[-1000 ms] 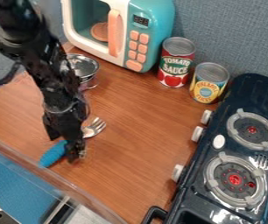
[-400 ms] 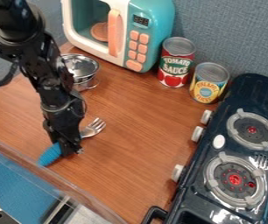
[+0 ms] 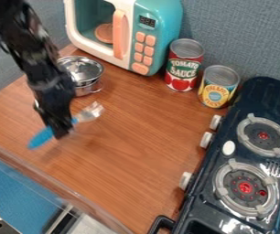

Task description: Move the blue fork to the bottom left corner of the table

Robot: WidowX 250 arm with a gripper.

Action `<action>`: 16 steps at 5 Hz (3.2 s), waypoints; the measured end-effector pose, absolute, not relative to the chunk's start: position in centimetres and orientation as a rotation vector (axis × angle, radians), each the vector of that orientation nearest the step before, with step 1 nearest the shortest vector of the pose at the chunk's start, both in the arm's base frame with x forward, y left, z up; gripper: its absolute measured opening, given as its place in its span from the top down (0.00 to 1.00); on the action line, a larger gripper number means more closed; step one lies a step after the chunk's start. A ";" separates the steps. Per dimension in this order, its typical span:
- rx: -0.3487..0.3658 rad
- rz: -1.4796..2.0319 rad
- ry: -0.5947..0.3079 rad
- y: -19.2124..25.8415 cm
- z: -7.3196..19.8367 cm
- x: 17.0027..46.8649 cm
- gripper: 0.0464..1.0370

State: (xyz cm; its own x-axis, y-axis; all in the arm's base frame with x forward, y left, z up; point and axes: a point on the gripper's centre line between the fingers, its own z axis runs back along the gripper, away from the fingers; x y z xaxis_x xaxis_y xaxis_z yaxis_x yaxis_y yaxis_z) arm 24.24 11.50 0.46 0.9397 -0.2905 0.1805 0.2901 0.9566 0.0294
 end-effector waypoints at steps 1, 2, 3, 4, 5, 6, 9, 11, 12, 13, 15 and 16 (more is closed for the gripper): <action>0.002 -0.417 -0.146 13.6 2.2 24.5 0.66; 0.049 -0.553 -0.143 15.5 3.6 24.1 0.66; 0.080 -0.787 -0.182 17.1 4.0 23.5 0.66; 0.125 -1.046 -0.161 17.7 4.0 23.4 0.66; 0.133 -1.214 -0.148 17.9 2.6 23.7 0.66; 0.179 -1.259 -0.050 18.1 0.6 24.9 0.66; 0.207 -1.235 0.038 18.6 -2.6 26.7 0.66; 0.173 -1.222 0.077 18.9 -3.4 26.4 0.59; 0.172 -1.218 0.089 18.8 -3.5 26.3 0.27; 0.140 -1.217 0.056 18.5 -3.5 26.2 0.05; 0.129 -1.210 -0.033 18.6 -0.7 26.2 0.04; 0.207 -1.166 -0.176 18.7 3.0 26.3 0.04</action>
